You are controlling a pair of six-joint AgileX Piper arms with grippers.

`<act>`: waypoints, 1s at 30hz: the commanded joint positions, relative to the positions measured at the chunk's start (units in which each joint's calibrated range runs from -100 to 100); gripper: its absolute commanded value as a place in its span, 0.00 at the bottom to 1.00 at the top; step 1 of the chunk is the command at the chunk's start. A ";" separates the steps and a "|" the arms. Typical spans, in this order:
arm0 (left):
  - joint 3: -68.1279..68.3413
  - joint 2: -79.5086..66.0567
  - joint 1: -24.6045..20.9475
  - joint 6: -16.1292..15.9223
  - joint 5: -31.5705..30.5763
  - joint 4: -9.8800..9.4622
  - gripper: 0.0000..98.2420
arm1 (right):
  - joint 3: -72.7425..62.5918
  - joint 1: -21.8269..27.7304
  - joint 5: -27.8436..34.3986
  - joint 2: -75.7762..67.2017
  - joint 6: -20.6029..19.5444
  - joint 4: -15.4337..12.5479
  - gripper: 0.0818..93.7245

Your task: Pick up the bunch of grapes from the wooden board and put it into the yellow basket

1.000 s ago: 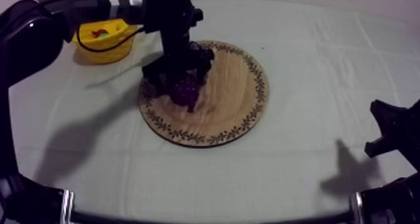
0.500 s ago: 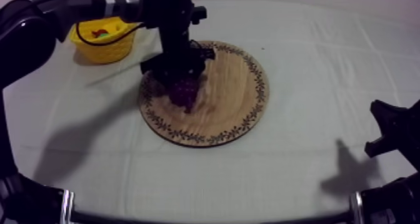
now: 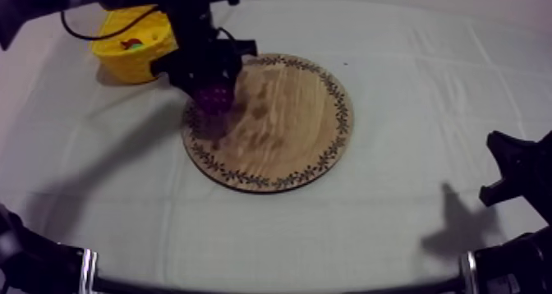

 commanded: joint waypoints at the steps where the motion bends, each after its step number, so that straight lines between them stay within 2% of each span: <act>1: 4.77 -7.17 -0.58 -0.71 -0.14 0.10 0.48 | -0.03 0.02 0.00 -0.01 0.00 0.01 0.00; 8: 18.07 -23.28 -4.40 -4.01 -3.01 -0.79 0.48 | -0.03 0.02 0.00 -0.01 0.00 0.01 0.00; 15: 21.07 -33.34 -10.07 -7.73 -5.21 -3.34 0.44 | -0.03 0.02 0.00 -0.01 0.00 0.01 0.00; 21: 15.33 -31.77 -14.94 -10.36 -6.70 -5.35 0.43 | -0.03 0.02 0.00 -0.01 0.00 0.01 0.00; 30: -1.68 -19.35 -20.20 -12.50 -13.90 -7.45 0.41 | -0.03 0.02 0.00 -0.01 0.00 0.01 0.00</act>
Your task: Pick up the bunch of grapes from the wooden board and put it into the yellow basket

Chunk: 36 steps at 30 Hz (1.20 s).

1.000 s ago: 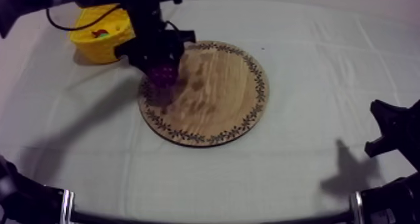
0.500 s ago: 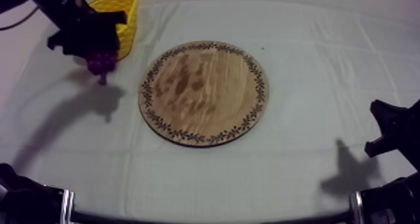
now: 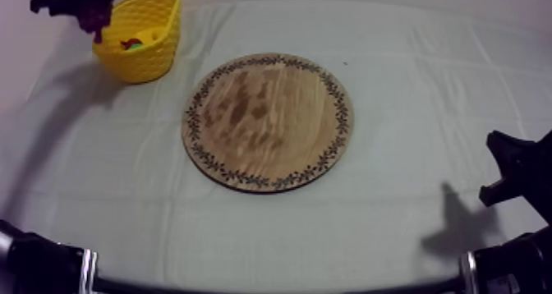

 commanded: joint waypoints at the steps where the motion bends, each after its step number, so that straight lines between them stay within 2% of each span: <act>1: -7.36 5.02 -0.82 -0.55 -1.15 -0.11 0.41 | -0.03 0.02 0.00 -0.01 0.00 0.01 0.00; 7: -18.25 15.94 -1.67 -2.61 -4.32 -0.60 0.42 | -0.03 0.02 0.00 -0.01 0.01 0.01 0.00; 13: -23.64 26.11 -1.57 -3.96 -7.53 -1.51 0.41 | -0.03 0.02 0.00 -0.01 0.00 0.01 0.00; 19: -26.23 34.19 -1.33 -3.35 -8.00 -2.82 0.41 | -0.03 0.02 0.00 -0.01 0.00 0.01 0.00; 28: -27.89 38.99 -1.17 -3.78 -8.41 -2.81 0.44 | -0.03 0.02 0.00 -0.01 0.00 0.01 0.00; 30: -28.11 39.17 -1.11 -3.66 -8.43 -2.77 0.47 | -0.03 0.02 0.00 -0.01 0.00 0.01 0.00; 32: -28.29 39.10 -1.10 -3.20 -8.44 -2.72 0.55 | -0.03 0.02 0.00 -0.01 0.00 0.01 0.00; 36: -28.11 38.38 -1.25 -2.74 -8.44 -2.08 0.82 | -0.03 0.02 0.00 -0.01 0.00 0.01 0.00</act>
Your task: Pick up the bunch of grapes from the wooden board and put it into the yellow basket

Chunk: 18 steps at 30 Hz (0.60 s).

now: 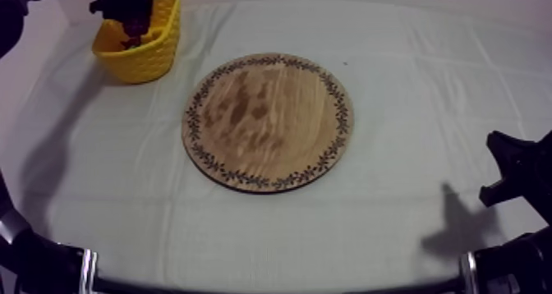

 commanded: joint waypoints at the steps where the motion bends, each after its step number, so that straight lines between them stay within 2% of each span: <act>1: 0.43 -0.52 -0.02 0.09 -0.04 0.38 0.87 | -0.03 0.02 0.00 -0.01 0.00 0.01 0.00; 5: 1.97 -2.41 -0.06 0.60 -0.42 0.68 0.95 | -0.03 0.02 0.00 -0.01 0.00 0.01 0.00; 9: 4.75 -5.58 -0.29 1.45 -1.50 0.65 0.95 | -0.03 0.02 0.00 -0.01 0.00 0.01 0.00; 13: 7.63 -10.68 -0.89 1.97 -2.65 0.78 0.86 | -0.03 0.02 0.00 -0.01 0.00 0.01 0.00; 18: 12.77 -19.98 -2.23 2.15 -5.84 0.88 0.62 | -0.03 0.02 0.00 -0.01 0.00 0.01 0.00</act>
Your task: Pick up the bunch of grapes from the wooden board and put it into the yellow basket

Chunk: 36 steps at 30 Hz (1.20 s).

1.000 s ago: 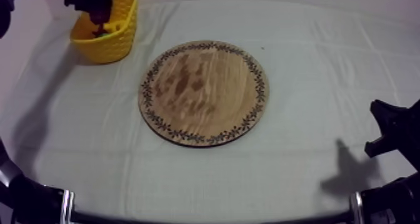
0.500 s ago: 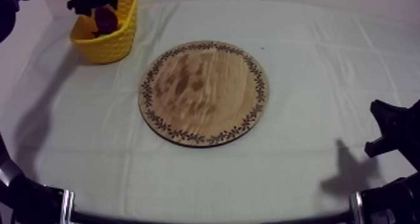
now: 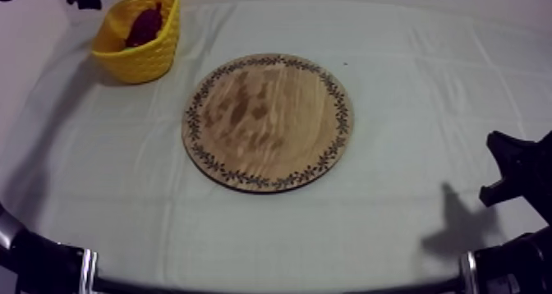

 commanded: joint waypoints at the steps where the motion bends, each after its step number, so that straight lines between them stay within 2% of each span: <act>1: 2.86 -6.68 -0.71 0.03 -1.59 0.03 0.57 | -0.03 0.02 0.00 -0.01 0.01 0.01 0.00; 7: 11.08 -20.65 -3.02 -0.71 -4.00 0.11 0.33 | -0.03 0.02 0.00 -0.01 0.04 0.01 0.00; 11: 17.98 -31.44 -4.48 -2.23 -5.15 0.68 0.24 | -0.03 0.02 0.00 -0.01 0.04 0.01 0.00; 13: 21.91 -36.95 -4.98 -3.40 -5.98 1.14 0.17 | -0.03 0.02 0.00 -0.01 0.05 0.01 0.00; 15: 26.27 -42.57 -5.24 -5.46 -6.66 1.73 0.08 | -0.03 0.02 0.00 -0.01 0.05 0.01 0.00; 17: 30.66 -48.25 -5.25 -7.83 -7.15 2.11 0.04 | -0.03 0.02 0.00 -0.01 0.05 0.01 0.00; 22: 40.85 -61.61 -5.62 -10.49 -8.63 3.14 0.01 | -0.03 0.02 0.00 -0.01 0.01 0.01 0.00; 32: 65.06 -86.05 -5.32 -11.29 -17.07 3.73 0.00 | -0.03 0.02 0.00 -0.01 0.00 0.01 0.00; 36: 74.24 -93.74 -5.06 -13.17 -19.11 5.49 0.00 | -0.03 0.02 0.00 -0.01 0.00 0.01 0.00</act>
